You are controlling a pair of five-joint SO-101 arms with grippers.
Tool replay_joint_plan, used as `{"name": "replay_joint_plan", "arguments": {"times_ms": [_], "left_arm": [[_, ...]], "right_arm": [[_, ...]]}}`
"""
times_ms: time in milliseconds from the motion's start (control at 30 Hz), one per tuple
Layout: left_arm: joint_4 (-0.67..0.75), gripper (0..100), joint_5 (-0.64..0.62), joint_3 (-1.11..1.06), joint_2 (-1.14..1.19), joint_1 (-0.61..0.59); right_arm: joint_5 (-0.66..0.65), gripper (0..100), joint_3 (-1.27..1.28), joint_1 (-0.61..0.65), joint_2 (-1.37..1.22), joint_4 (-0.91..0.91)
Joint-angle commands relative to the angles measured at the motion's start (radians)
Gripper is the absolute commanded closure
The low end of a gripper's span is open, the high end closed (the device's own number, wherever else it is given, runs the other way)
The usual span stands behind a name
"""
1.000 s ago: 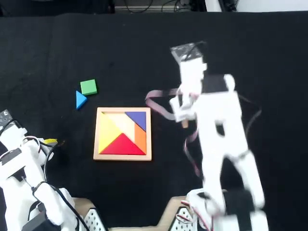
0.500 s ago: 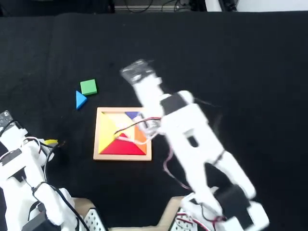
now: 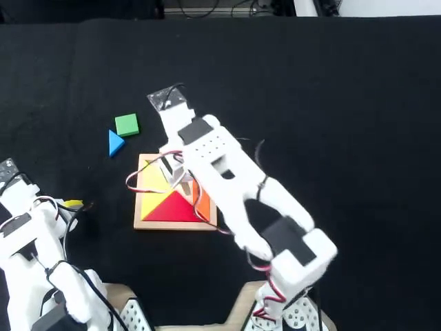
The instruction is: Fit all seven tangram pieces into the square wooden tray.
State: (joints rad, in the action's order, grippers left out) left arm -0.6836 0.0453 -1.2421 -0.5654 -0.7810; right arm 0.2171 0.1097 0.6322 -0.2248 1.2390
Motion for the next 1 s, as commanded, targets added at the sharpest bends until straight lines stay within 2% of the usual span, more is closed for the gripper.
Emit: {"name": "replay_joint_plan", "arguments": {"times_ms": [0,233,533,767,967], "left_arm": [[0.017,66,-0.002,0.008,-0.021,0.004],[0.017,66,-0.002,0.01,-0.021,0.004],[0.017,66,-0.002,0.01,-0.021,0.004],[0.017,66,-0.002,0.01,-0.021,0.004],[0.017,66,-0.002,0.01,-0.021,0.004]], "right_arm": [[0.123,98.7,-0.074,-0.003,-0.033,-0.006],[0.319,98.7,-0.076,-0.006,-0.067,-0.009],[0.321,98.7,0.056,-0.006,-0.067,-0.12],[0.318,98.7,0.07,-0.008,-0.061,-0.115],[0.252,98.6,0.058,-0.034,-0.059,-0.104]]}}
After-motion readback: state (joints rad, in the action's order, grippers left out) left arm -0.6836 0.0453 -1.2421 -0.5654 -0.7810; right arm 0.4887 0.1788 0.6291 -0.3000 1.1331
